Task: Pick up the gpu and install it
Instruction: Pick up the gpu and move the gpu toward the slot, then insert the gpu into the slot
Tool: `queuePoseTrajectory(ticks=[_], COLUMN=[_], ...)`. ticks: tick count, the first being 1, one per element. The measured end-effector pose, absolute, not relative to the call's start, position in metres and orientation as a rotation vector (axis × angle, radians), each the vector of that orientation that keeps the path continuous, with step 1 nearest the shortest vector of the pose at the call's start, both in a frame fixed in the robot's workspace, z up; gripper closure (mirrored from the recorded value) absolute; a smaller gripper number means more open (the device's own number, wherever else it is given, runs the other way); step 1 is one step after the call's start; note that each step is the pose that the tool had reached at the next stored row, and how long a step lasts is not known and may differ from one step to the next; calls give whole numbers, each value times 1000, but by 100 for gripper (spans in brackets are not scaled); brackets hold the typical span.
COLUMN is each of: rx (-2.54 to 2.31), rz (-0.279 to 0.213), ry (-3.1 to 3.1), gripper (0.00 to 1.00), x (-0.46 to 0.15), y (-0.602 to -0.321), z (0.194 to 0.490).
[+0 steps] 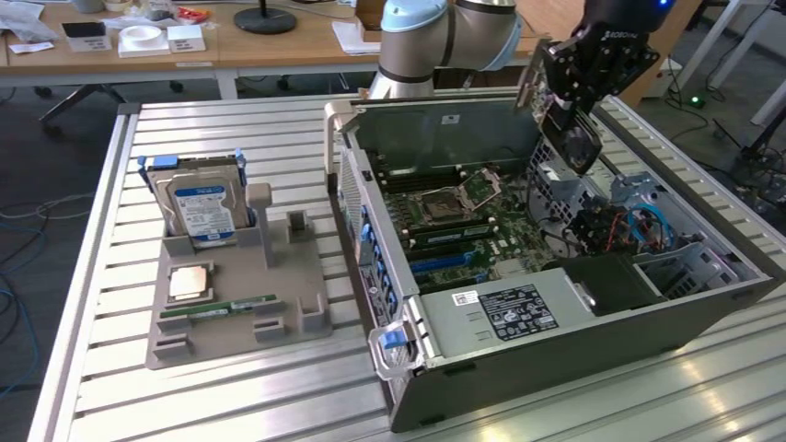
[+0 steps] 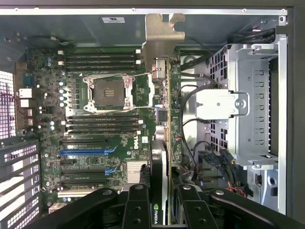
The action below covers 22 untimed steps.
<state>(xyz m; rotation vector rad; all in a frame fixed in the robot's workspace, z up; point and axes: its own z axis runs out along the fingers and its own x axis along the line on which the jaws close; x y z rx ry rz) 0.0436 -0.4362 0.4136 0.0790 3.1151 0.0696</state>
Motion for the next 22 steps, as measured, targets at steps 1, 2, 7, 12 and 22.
queuePoseTrajectory(ticks=[1,2,7,12,22], rx=[79,79,79,79,58], rz=[70,70,69,70,70], ry=[3115,3115,3115,3115,3116], gripper=[74,74,74,74,74], x=[44,45,47,47,47], y=[-436,-436,-436,-436,-436], z=[414,414,414,414,414])
